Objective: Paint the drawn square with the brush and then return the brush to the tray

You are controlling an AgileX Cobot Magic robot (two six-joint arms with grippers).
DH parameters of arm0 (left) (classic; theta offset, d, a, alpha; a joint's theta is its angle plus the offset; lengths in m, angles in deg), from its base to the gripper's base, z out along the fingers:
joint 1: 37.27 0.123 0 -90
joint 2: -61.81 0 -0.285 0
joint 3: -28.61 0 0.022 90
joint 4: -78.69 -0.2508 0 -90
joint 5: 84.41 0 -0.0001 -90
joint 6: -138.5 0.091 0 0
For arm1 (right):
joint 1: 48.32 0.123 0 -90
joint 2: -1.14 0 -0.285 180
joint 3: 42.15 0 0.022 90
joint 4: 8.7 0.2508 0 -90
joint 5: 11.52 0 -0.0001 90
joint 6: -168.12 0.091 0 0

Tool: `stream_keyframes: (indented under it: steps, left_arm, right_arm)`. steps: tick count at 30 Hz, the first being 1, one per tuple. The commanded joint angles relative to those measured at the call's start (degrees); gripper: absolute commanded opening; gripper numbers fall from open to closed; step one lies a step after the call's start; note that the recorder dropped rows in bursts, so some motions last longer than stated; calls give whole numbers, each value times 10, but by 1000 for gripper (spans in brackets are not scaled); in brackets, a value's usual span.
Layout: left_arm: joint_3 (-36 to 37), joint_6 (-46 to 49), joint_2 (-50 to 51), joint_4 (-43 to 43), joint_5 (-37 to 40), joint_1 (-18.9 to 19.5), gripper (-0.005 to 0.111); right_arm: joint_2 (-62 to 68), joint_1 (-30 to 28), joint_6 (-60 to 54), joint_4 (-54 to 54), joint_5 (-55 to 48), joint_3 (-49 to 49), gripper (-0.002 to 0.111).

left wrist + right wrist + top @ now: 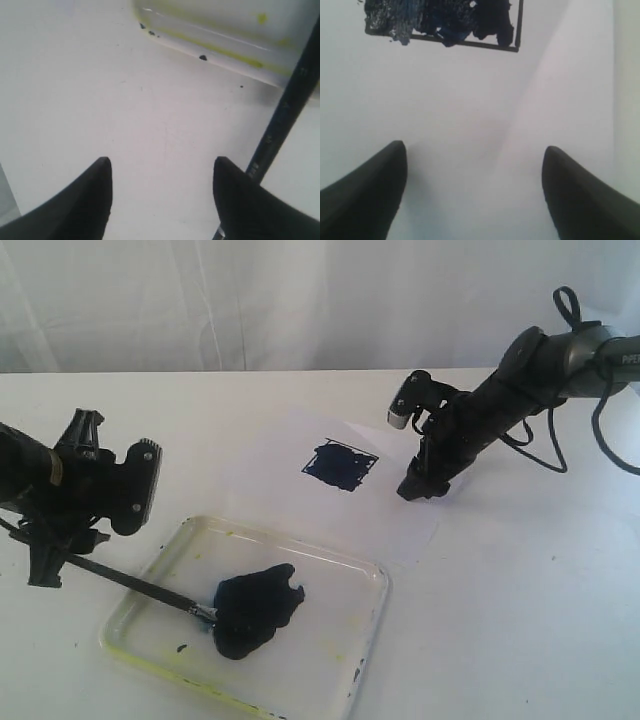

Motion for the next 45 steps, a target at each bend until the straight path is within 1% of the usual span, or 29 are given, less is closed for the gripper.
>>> stream_keyframes:
  steps: [1,4,5,7,10,11,12,13,14,15,16,17,18,19,22,25,27,30,33,36,39,40,42,45]
  left_arm:
    - [3,-46,-22,0,-6,1,63]
    - [3,-94,-25,0,-8,1,62]
    - [3,-106,-25,0,-8,1,61]
    - [-4,-126,-25,0,-8,1,49]
    - [-30,-222,-25,0,-1,1,23]
    - [-49,-289,-25,0,17,1,10]
    - [-62,-329,-25,0,32,1,1]
    - [-88,-411,-25,-1,54,4,0]
    - [-98,-444,-25,-1,59,9,0]
    - [-120,-521,-25,-1,77,16,0]
    - [-131,-550,-25,0,88,21,0]
    - [-149,-605,-25,0,123,30,0]
    - [-155,-624,-25,0,142,33,0]
    - [-166,-657,-25,0,188,46,0]
    - [-178,-696,-25,8,252,67,0]
    - [-186,-699,-25,52,307,97,0]
    - [-186,-691,-25,93,337,115,0]
    - [-186,-642,-25,154,376,142,0]
    - [-186,-595,-25,206,412,160,0]
    - [-186,-549,-25,231,447,167,0]
    - [-186,-544,-25,244,478,167,0]
    - [-186,-529,-26,257,487,167,0]
    - [-184,-512,-32,280,494,167,0]
    - [-167,-511,-51,306,485,169,0]
  right_arm:
    - [-27,-3,14,-14,4,-6,70]
    - [-41,-3,14,-12,-2,-6,70]
    - [-45,-3,15,-11,-5,-6,70]
    - [-55,-3,37,-6,-24,-6,70]
    - [-76,-3,155,-2,-43,-6,69]
    - [-88,-3,195,-3,-58,-6,62]
    - [-95,-3,221,-3,-68,-6,57]
    - [-110,-3,273,-5,-84,-6,44]
    - [-117,-3,308,-8,-92,-6,36]
    - [-129,-3,371,-17,-104,-6,20]
    - [-136,-4,397,-20,-110,-6,11]
    - [-149,-7,453,-34,-127,-6,0]
    - [-155,-11,491,-49,-137,-6,0]
    - [-164,-15,564,-87,-168,-6,0]
    - [-176,-27,627,-141,-230,-6,0]
    - [-178,-42,646,-179,-289,-6,0]
    - [-179,-53,668,-194,-291,-6,0]
    - [-189,-61,682,-198,-291,-18,0]
    - [-216,-63,682,-200,-291,-57,0]
    - [-248,-63,680,-218,-277,-99,0]
    - [-281,-63,680,-242,-267,-139,0]
    - [-295,-63,680,-251,-262,-152,0]
    - [-323,-63,682,-262,-245,-187,0]
    - [-363,-63,682,-267,-227,-231,0]
